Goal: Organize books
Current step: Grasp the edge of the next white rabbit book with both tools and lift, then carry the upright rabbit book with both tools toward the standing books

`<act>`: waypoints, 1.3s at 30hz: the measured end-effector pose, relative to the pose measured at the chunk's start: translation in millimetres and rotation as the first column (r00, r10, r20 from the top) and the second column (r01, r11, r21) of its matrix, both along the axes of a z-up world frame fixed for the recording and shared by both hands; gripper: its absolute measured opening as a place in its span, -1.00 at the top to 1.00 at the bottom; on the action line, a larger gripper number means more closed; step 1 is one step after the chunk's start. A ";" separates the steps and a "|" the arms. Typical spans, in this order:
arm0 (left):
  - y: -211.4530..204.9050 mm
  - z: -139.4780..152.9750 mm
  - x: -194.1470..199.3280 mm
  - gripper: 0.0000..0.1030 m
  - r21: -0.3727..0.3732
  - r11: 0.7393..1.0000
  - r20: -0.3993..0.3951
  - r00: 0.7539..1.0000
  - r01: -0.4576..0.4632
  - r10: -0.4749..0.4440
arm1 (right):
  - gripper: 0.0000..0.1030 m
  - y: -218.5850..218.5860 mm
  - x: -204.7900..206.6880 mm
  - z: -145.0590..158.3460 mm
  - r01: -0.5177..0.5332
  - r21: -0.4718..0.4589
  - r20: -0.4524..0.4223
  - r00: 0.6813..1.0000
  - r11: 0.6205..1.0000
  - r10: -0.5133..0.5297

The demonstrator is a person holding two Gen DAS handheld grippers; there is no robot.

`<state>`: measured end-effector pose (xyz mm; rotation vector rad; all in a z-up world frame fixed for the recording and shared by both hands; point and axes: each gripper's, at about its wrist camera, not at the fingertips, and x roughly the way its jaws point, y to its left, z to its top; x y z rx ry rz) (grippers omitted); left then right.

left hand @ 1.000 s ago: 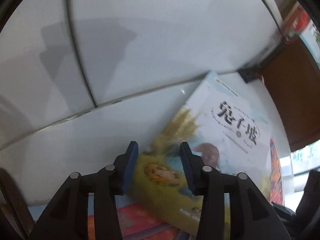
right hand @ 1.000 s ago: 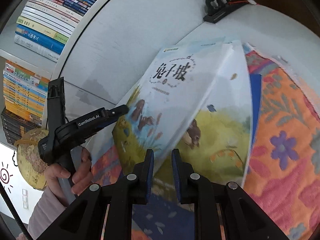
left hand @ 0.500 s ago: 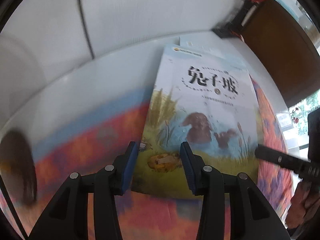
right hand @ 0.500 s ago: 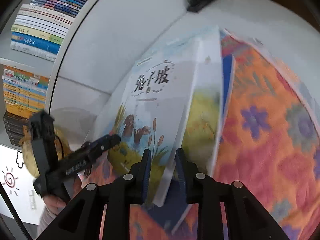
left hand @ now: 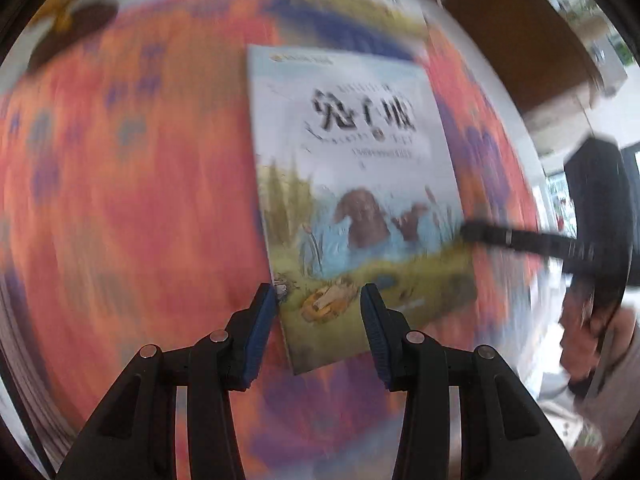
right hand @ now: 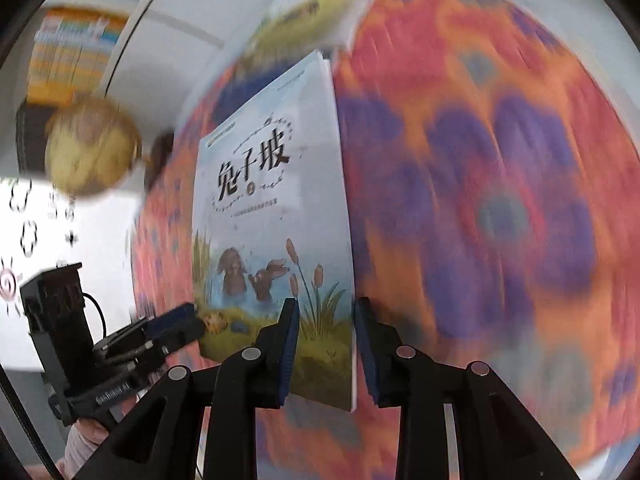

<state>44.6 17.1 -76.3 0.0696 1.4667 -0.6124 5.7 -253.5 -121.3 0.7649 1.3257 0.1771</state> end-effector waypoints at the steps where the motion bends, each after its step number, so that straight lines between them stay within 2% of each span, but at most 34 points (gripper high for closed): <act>1: 6.3 -3.0 -25.3 0.23 -0.007 1.000 -0.040 0.999 0.004 -0.004 | 0.44 5.7 -18.3 -2.0 -0.034 0.010 -0.026 0.999 0.999 0.034; 4: 15.3 -4.9 -59.6 0.23 -0.033 0.999 -0.100 0.995 -0.010 0.007 | 0.44 12.5 -41.3 -4.2 -0.127 0.015 -0.066 0.990 0.992 0.128; 6: 16.6 -4.6 -67.0 0.23 -0.010 0.999 -0.089 0.995 -0.039 0.038 | 0.44 10.1 -47.5 -3.8 -0.165 -0.019 -0.055 0.985 0.986 0.163; 9: 16.9 -2.3 -57.5 0.23 0.008 0.995 -0.039 0.994 -0.104 0.104 | 0.44 3.7 -40.9 -2.2 -0.174 -0.048 -0.036 0.984 0.984 0.172; 12: 14.5 -10.0 -39.0 0.23 0.026 0.985 -0.011 0.986 -0.168 0.169 | 0.44 6.9 -25.5 -5.9 -0.228 -0.044 -0.034 0.973 0.973 0.227; 14: 13.2 -13.2 -26.0 0.23 0.005 0.977 -0.008 0.977 -0.211 0.211 | 0.42 9.1 -18.4 -8.4 -0.265 -0.032 -0.022 0.964 0.964 0.264; 17: 4.6 -13.4 -20.6 0.22 0.013 0.979 0.008 0.979 -0.204 0.203 | 0.30 9.8 -6.6 -12.2 -0.266 0.028 0.001 0.964 0.964 0.266; 21: -5.3 -11.7 -25.1 0.07 -0.010 0.980 0.044 0.979 -0.200 0.200 | 0.22 15.2 -2.7 -13.6 -0.265 0.062 0.040 0.964 0.962 0.263; 23: -11.3 -13.3 -22.2 0.07 -0.015 0.979 0.050 0.978 -0.204 0.205 | 0.03 19.9 -0.6 -12.8 -0.275 0.081 0.069 0.960 0.958 0.270; 26: -3.4 -12.0 -20.0 0.06 -0.042 0.972 0.045 0.971 -0.232 0.234 | -0.09 29.6 3.5 -9.1 -0.318 0.057 0.117 0.944 0.946 0.310; 29: 5.3 -10.8 -15.4 0.07 -0.076 0.962 0.005 0.964 -0.264 0.265 | -0.10 32.8 6.1 -7.2 -0.338 0.035 0.138 0.934 0.941 0.330; 33: -9.5 -1.2 -22.8 0.06 0.003 0.982 0.069 0.980 -0.188 0.187 | -0.10 44.4 4.3 2.4 -0.405 -0.019 0.145 0.903 0.914 0.404; 36: -5.4 6.0 -33.6 0.07 0.001 0.983 0.062 0.981 -0.182 0.181 | -0.10 45.1 0.4 6.4 -0.414 0.013 0.148 0.901 0.910 0.408; 39: -1.5 5.7 -49.4 0.07 0.003 0.983 0.036 0.982 -0.185 0.184 | -0.09 44.2 -10.9 4.0 -0.432 0.095 0.123 0.899 0.897 0.420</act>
